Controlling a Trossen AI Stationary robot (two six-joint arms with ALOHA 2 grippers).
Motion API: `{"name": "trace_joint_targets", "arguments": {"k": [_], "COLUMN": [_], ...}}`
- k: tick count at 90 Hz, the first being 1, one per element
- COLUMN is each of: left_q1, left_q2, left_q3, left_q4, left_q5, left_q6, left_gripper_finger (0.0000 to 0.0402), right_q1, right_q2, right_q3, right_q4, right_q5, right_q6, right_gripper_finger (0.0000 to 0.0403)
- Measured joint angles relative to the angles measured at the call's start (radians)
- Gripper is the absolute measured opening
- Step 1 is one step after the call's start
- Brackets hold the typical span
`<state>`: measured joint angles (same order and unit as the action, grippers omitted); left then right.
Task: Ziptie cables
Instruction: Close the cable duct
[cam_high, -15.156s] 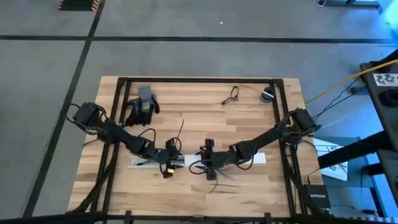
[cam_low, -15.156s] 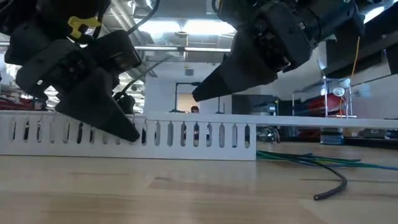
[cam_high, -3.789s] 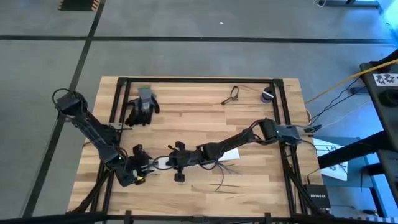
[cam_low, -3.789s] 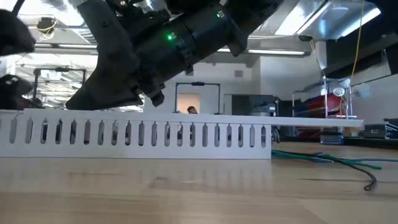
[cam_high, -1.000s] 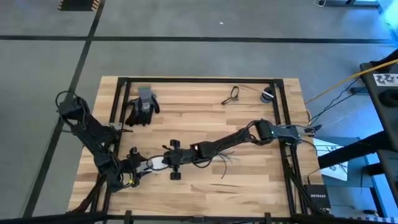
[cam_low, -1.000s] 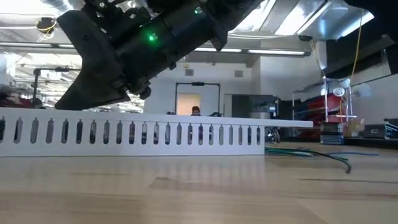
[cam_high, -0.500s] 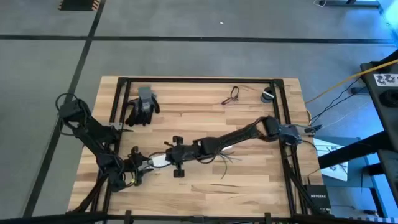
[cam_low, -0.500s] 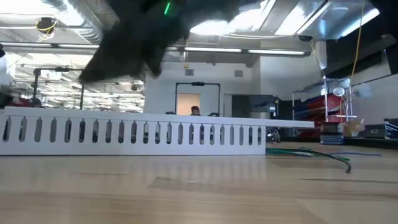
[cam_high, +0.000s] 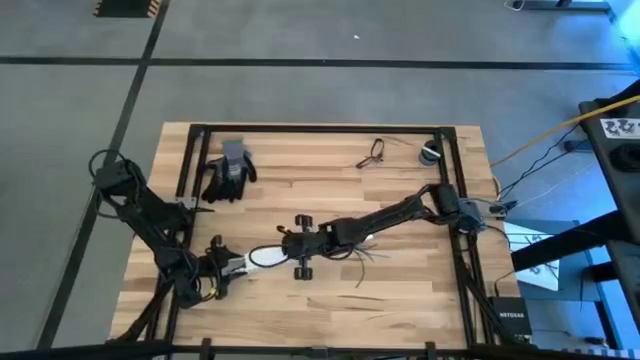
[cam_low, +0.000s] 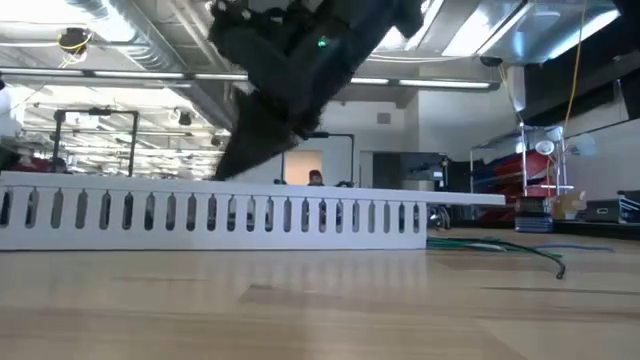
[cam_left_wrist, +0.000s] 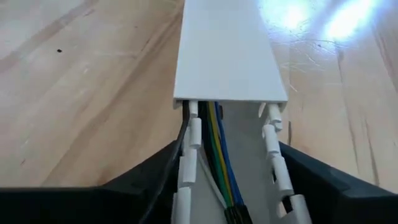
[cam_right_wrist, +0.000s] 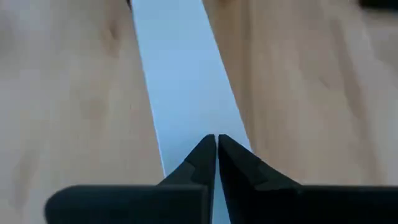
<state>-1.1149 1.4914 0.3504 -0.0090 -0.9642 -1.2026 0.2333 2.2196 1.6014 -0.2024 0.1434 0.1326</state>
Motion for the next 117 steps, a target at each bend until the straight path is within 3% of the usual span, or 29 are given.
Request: {"name": "trace_joint_targets", "arguments": {"k": [25,50,68,88,104,117], "left_q1": [0.0,0.005,0.079,0.184,0.224,0.184], "left_q2": [-0.001,-0.001,-0.001,-0.016,-0.112,-0.238], "left_q3": [0.0,0.0,0.004,0.037,0.089,0.134], "left_q4": [-0.003,0.003,0.021,0.012,-0.048,-0.2], "left_q5": [0.005,0.012,0.091,0.127,0.14,0.153], "left_q6": [-0.001,-0.039,-0.003,0.25,0.368,0.339], "left_gripper_finger": [0.0209,0.0219,0.0267,0.0284,0.0282,0.0282], "right_q1": [0.0,-0.001,-0.006,-0.011,-0.026,-0.034], "right_q2": [0.198,0.324,0.324,0.255,0.164,0.112], "right_q3": [0.148,0.353,0.379,0.377,0.372,0.376], "right_q4": [0.223,0.202,0.135,-0.011,-0.163,-0.247], "right_q5": [-0.006,-0.05,-0.049,0.047,0.113,0.119], "right_q6": [0.049,0.031,-0.008,-0.089,-0.145,-0.145], "right_gripper_finger": [0.0005,0.0005,0.0005,0.0005,0.0005,0.0005]}}
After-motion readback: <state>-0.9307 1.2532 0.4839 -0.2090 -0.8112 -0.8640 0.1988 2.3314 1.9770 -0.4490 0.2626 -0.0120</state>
